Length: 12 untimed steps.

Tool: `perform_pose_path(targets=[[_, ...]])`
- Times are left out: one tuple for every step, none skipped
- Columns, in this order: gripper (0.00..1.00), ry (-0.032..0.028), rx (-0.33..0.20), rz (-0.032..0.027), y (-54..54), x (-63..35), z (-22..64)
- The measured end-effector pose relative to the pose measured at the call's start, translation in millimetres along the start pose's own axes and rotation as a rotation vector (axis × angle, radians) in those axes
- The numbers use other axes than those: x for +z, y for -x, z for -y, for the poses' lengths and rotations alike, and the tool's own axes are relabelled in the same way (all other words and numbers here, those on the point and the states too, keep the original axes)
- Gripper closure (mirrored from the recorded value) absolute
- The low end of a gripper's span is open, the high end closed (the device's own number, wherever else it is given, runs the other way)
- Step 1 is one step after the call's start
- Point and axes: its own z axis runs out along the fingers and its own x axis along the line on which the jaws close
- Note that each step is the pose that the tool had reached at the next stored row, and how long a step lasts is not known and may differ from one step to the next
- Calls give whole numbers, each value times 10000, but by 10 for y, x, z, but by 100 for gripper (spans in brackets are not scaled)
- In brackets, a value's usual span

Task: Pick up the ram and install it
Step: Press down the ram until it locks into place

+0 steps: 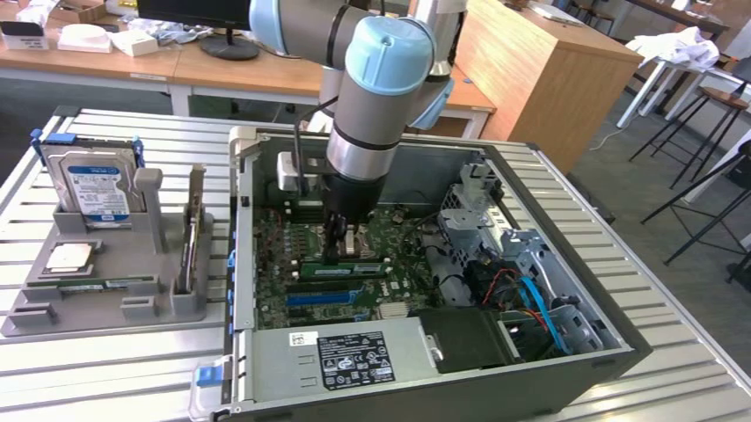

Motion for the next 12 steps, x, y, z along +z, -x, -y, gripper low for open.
perform_pose_path(targets=[[90,1,0,-1,0,0,0],[90,1,0,-1,0,0,0],[90,1,0,-1,0,0,0],[90,0,0,0,0,1,0],[90,-3,0,7,1,9,1],[90,-2,1,10,1,18,1],[90,-1,0,11,0,26,1],[90,0,0,10,0,30,1],[90,0,1,10,0,29,1],[90,0,1,10,0,30,1],[90,0,0,10,0,29,1],[90,0,0,10,0,31,1]])
